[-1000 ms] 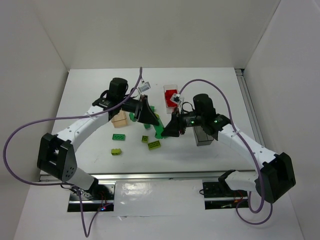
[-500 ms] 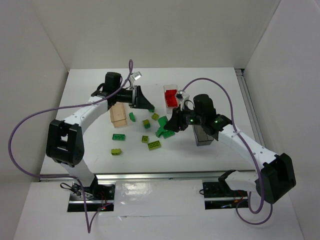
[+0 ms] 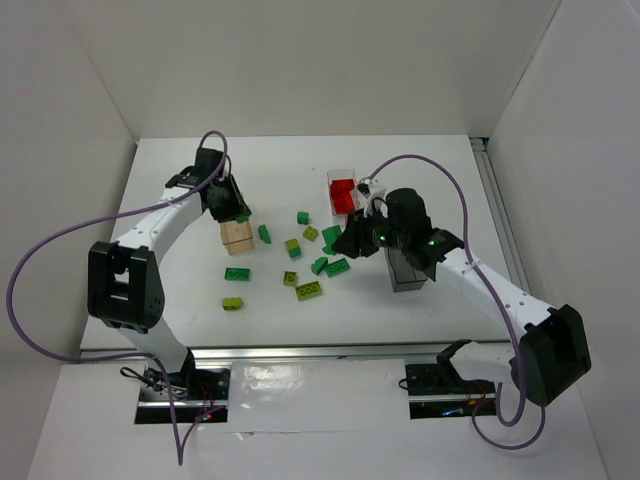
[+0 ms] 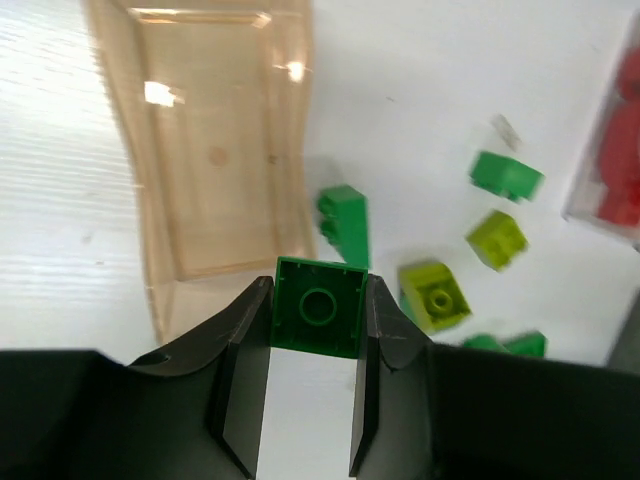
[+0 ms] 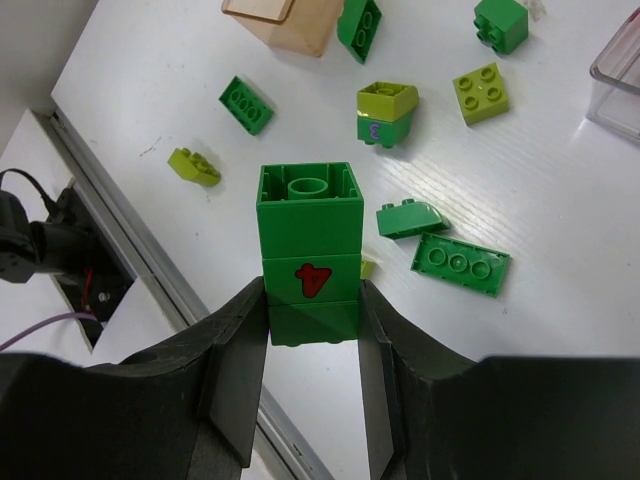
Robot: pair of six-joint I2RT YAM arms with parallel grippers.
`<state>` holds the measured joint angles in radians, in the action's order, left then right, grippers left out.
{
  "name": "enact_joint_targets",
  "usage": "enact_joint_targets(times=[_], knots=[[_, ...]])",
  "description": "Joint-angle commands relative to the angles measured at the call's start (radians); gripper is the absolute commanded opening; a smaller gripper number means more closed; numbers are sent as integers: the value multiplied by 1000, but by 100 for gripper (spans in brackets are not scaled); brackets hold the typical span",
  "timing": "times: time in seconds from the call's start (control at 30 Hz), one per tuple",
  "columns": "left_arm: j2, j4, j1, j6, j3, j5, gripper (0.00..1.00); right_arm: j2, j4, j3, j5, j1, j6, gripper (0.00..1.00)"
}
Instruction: Sort the legos into containers by color
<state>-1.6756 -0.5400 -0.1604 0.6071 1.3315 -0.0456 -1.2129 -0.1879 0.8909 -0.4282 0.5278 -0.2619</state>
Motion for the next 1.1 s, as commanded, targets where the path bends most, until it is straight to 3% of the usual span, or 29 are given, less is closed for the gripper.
enact_joint_targets(times=[0.0,0.07,0.1,0.13,0.23,0.3,0.4,0.47,0.53,0.57,0.6,0.63,0.73,0.9,1.07], knots=[[19,-28,-5,54,12,228,0,-14,18,13,25,6,-8,21],[-31,-28,4,54,58,248,0,-14,18,13,25,6,-8,23],[-56,-56,4,54,84,275,23,-25,18,13,25,6,-8,23],[-96,-78,4,68,124,306,34,-25,18,13,25,6,-8,23],[-121,-78,4,42,149,313,83,-34,18,22,25,15,-8,23],[-130,-78,-5,33,176,291,90,-43,18,31,25,15,-8,23],[-61,-109,-36,13,176,235,92,-43,18,31,0,15,-8,23],[25,-30,-60,-33,68,106,92,-43,30,31,-56,15,-8,23],[126,110,-60,-82,-42,-87,89,-43,53,17,-105,15,1,23],[214,265,-60,-119,-151,-305,89,-34,67,8,-154,15,10,23],[249,346,-48,-131,-200,-417,89,-34,67,8,-184,15,22,23],[272,412,-48,-144,-237,-629,89,-34,67,8,-211,15,35,23],[284,536,-48,-154,-290,-851,91,-34,57,31,-311,15,62,23],[237,634,-85,-199,-302,-1103,97,-45,-14,74,-435,24,130,23],[195,537,-171,-326,-256,-1171,98,-72,-15,92,-465,24,130,23]])
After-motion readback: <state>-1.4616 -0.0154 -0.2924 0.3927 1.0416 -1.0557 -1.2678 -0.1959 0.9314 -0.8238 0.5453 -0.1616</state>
